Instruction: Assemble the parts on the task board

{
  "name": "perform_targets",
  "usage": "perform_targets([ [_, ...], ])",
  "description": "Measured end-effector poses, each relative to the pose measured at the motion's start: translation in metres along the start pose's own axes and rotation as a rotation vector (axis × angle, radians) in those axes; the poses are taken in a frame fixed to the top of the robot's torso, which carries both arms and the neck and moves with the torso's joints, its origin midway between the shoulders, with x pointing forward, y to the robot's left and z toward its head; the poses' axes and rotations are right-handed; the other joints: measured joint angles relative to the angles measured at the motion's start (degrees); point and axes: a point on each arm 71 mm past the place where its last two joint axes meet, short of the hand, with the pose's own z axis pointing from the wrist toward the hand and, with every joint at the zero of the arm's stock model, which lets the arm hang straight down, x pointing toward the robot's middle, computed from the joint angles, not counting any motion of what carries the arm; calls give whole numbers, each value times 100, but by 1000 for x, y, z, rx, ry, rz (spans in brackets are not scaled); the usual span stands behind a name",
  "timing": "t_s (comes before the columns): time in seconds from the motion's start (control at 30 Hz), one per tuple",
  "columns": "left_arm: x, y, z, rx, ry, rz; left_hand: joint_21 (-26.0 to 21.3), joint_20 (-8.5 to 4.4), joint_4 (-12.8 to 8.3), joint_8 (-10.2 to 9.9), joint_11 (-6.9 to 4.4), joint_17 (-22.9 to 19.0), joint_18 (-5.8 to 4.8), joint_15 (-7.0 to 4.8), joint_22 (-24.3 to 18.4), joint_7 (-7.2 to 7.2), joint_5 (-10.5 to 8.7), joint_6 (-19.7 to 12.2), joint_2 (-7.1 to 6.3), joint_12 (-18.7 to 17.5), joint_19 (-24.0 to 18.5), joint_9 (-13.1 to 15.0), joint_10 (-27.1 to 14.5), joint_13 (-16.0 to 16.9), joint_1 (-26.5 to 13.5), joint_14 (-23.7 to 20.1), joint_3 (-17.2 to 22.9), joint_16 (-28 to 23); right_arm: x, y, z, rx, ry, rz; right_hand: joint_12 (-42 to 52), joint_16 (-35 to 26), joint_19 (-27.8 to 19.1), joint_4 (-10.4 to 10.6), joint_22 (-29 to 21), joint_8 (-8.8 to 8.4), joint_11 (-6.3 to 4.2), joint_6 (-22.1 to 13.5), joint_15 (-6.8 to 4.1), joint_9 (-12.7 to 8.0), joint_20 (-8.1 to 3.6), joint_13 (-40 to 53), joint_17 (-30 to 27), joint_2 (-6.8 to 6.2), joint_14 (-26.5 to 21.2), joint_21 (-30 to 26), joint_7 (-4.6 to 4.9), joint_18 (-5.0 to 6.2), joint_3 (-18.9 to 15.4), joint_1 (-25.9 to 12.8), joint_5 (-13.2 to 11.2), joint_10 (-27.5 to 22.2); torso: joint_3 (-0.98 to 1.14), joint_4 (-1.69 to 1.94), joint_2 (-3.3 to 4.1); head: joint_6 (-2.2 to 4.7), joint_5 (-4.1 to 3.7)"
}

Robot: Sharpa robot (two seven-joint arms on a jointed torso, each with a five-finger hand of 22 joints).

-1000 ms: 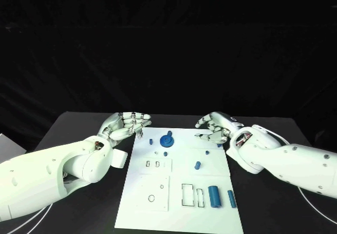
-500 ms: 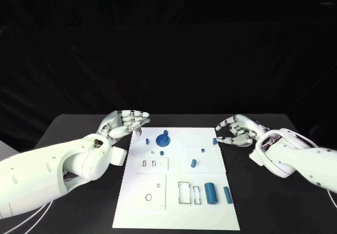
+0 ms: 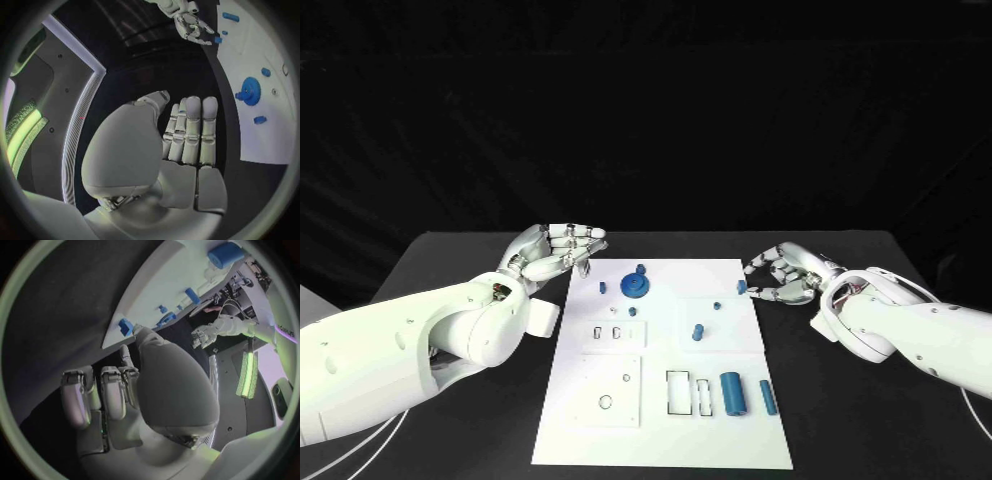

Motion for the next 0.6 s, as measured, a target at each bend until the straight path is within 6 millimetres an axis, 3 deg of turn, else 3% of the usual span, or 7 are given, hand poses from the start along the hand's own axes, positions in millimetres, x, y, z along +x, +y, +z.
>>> perform_targets([
  [0.6,0,0,0,0,1,-1,0,0,0,0,0,1,0,0,-1,0,0,0,0,0,0,-1,0,-1,0,0,0,0,13,1,9,6,26,-8,0,0,0,1,-1,-21,0,0,0,-11,0,0,0,77,0,0,0,0,144,74,0,0,3,-3,-2,-68,63],
])
